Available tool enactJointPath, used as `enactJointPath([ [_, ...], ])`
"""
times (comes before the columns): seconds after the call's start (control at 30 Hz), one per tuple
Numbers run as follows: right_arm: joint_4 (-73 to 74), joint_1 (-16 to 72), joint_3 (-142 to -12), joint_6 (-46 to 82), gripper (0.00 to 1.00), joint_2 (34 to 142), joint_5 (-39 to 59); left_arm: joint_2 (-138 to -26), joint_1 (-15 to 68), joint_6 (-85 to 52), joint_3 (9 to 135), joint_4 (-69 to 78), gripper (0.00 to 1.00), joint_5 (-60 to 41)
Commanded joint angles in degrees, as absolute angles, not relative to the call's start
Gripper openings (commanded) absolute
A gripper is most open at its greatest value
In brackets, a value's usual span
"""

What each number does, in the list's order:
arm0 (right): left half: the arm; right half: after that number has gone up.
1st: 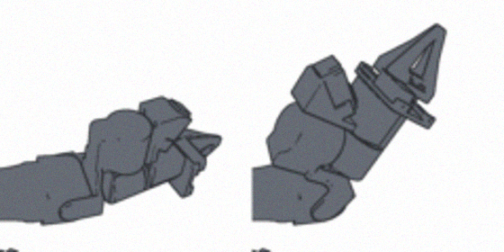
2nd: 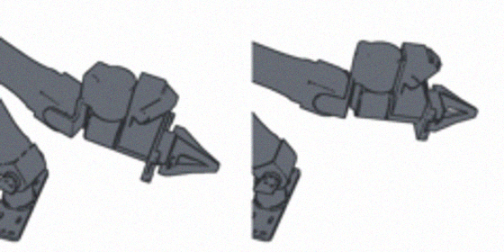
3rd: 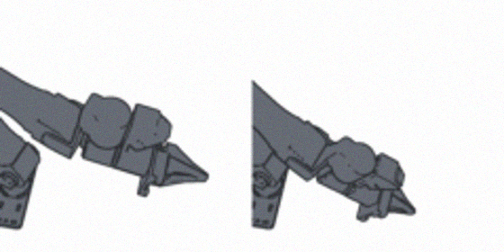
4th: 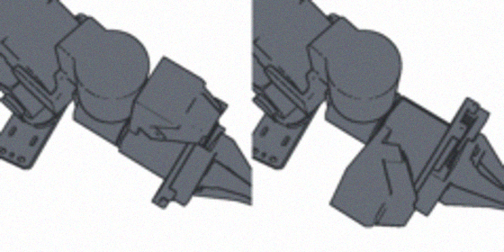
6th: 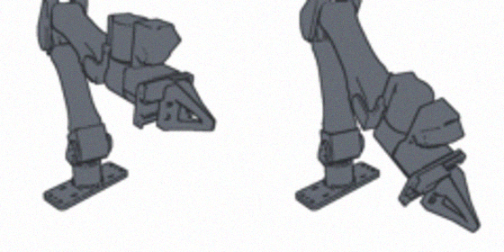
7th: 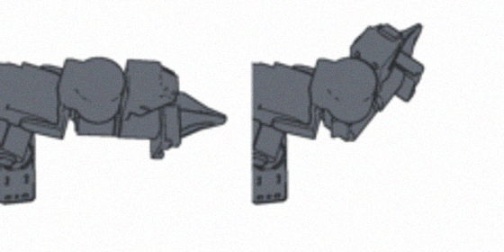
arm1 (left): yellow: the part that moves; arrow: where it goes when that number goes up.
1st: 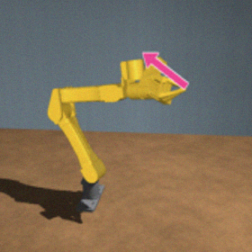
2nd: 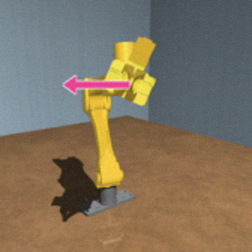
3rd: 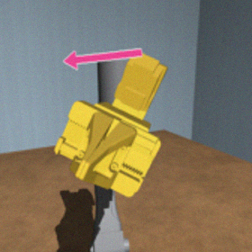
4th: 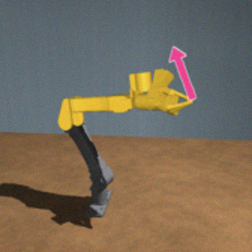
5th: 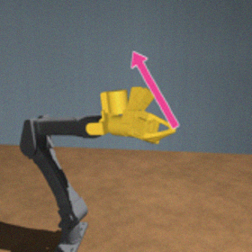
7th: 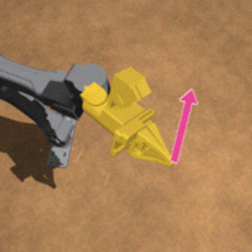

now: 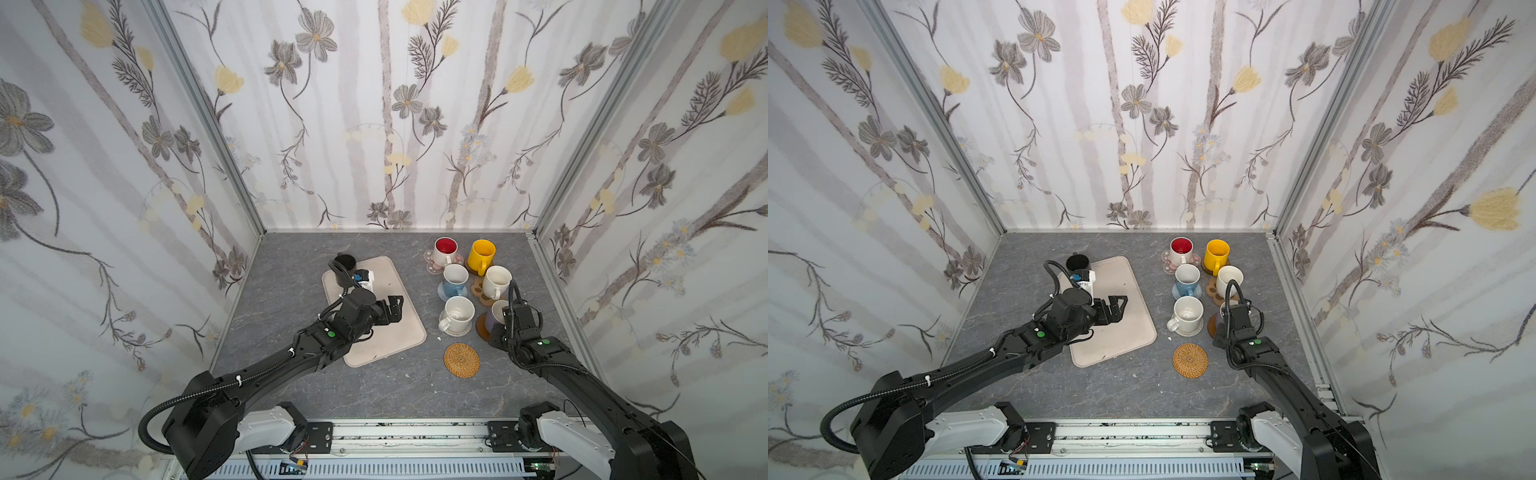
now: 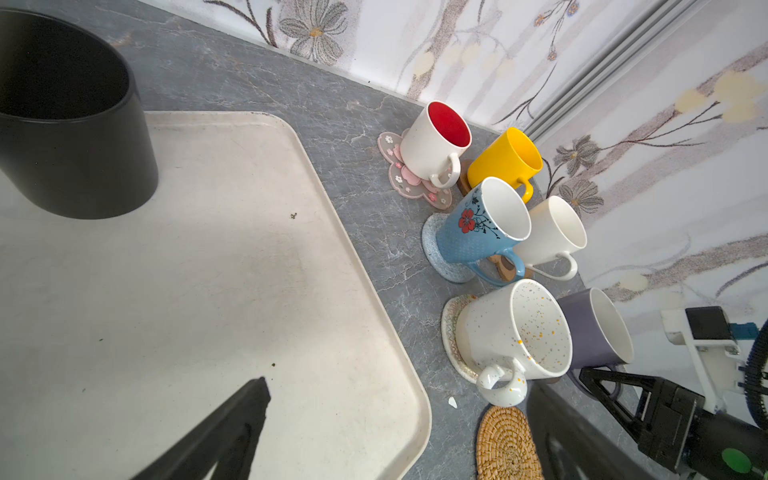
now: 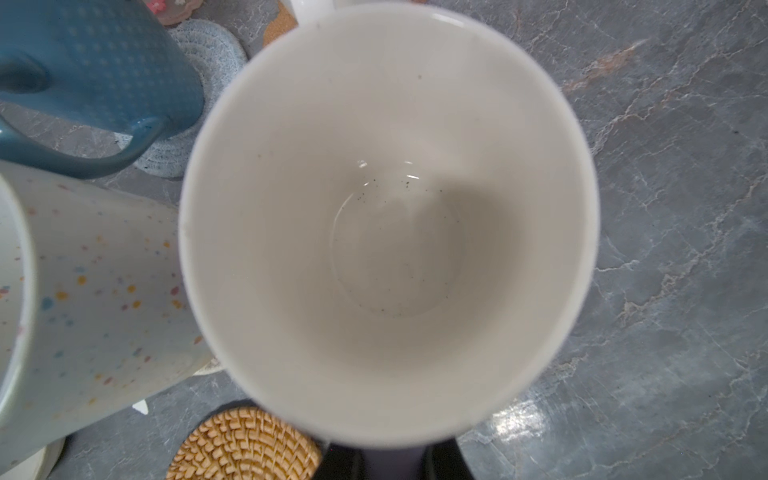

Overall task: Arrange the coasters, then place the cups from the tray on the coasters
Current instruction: 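Lower the lilac mug onto the brown cork coaster and open the right gripper, then raise the right gripper off the lilac mug while left gripper reaches to black mug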

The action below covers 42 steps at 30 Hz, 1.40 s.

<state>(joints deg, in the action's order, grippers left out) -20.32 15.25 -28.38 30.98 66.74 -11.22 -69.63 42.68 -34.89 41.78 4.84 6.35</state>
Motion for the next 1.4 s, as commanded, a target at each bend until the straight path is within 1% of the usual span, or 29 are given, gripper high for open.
enactJointPath([
  [0.0,-14.6,15.3,-28.5,30.5,0.00,67.3,-13.0,-68.8,42.1,-35.4,41.2,6.6,1.00,6.0],
  [0.1,-14.2,15.3,-28.4,30.2,0.00,67.7,-12.2,-67.8,41.5,-35.5,40.5,6.5,1.00,6.0],
  [0.17,-14.4,15.3,-28.5,30.1,0.05,67.7,-12.1,-66.9,41.0,-35.7,39.8,6.5,1.00,5.9],
  [0.2,-14.1,15.2,-28.3,30.2,0.08,67.6,-12.1,-66.4,40.6,-35.5,39.3,6.5,1.00,5.8],
  [0.27,-13.8,15.2,-27.9,30.2,0.17,67.4,-12.0,-65.6,39.7,-35.6,38.5,6.4,1.00,5.4],
  [0.33,-13.5,15.3,-27.7,30.2,0.24,67.2,-11.6,-65.0,38.5,-36.0,37.9,6.3,1.00,4.3],
  [0.53,-13.4,15.2,-27.7,30.1,0.47,66.3,-10.3,-63.8,35.3,-37.5,37.8,5.3,1.00,3.2],
  [0.63,-13.7,15.2,-27.6,30.1,0.56,64.5,-9.2,-63.0,33.7,-37.5,38.4,3.5,1.00,3.9],
  [0.77,-15.2,15.3,-27.5,30.2,0.66,59.4,-8.6,-61.5,30.9,-37.1,39.9,0.4,1.00,4.1],
  [0.87,-14.7,15.2,-26.2,30.8,0.69,54.0,-6.0,-60.9,28.1,-36.7,41.6,-2.1,0.99,3.5],
  [0.93,-14.8,15.2,-26.0,30.8,0.71,50.7,-5.0,-61.0,26.5,-36.3,42.9,-3.7,0.94,3.0],
  [1.03,-15.1,15.4,-26.5,30.6,0.74,47.2,-3.0,-61.7,24.2,-35.6,45.2,-6.0,0.83,2.4],
  [1.1,-15.2,15.4,-27.5,30.2,0.74,46.1,-1.3,-62.4,22.4,-34.8,47.0,-7.7,0.73,2.2],
  [1.27,-14.7,16.7,-31.1,29.4,0.75,46.0,2.1,-66.1,18.2,-32.6,52.3,-10.4,0.40,0.9],
  [1.37,-13.8,18.4,-33.6,28.5,0.76,47.1,2.3,-70.2,16.7,-31.0,56.8,-12.2,0.29,0.2],
])
